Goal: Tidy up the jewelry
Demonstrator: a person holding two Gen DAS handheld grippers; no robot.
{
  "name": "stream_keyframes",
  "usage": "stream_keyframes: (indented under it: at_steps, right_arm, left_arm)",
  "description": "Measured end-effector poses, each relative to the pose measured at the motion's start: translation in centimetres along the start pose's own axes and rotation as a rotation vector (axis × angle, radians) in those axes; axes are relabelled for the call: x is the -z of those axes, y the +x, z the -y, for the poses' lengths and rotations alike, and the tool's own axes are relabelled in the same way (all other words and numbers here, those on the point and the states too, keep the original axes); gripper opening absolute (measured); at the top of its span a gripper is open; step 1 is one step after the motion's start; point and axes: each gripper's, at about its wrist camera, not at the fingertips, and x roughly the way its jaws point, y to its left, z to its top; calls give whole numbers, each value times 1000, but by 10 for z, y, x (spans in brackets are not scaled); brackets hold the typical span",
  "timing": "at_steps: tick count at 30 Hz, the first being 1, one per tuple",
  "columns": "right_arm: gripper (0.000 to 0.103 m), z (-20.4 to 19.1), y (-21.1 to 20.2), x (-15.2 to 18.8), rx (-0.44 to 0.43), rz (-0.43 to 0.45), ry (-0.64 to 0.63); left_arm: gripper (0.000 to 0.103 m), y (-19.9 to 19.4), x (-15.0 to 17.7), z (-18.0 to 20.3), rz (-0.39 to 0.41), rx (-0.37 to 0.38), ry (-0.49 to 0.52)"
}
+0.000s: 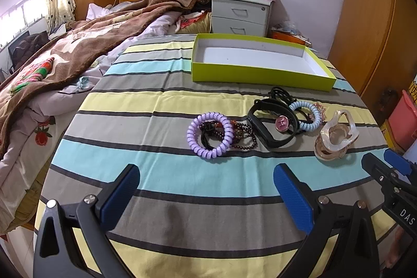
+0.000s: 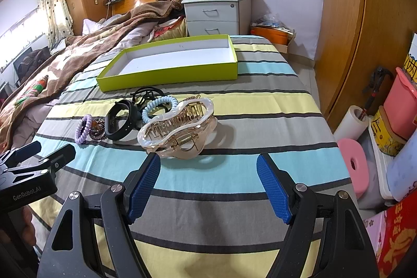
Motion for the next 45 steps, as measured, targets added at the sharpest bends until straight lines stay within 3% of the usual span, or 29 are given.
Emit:
stream_keyframes:
  at_steps: [45]
  right_arm:
    - [76, -3, -5, 1, -7, 11, -3]
  left_arm:
    - [103, -4, 3, -10, -2, -4, -5]
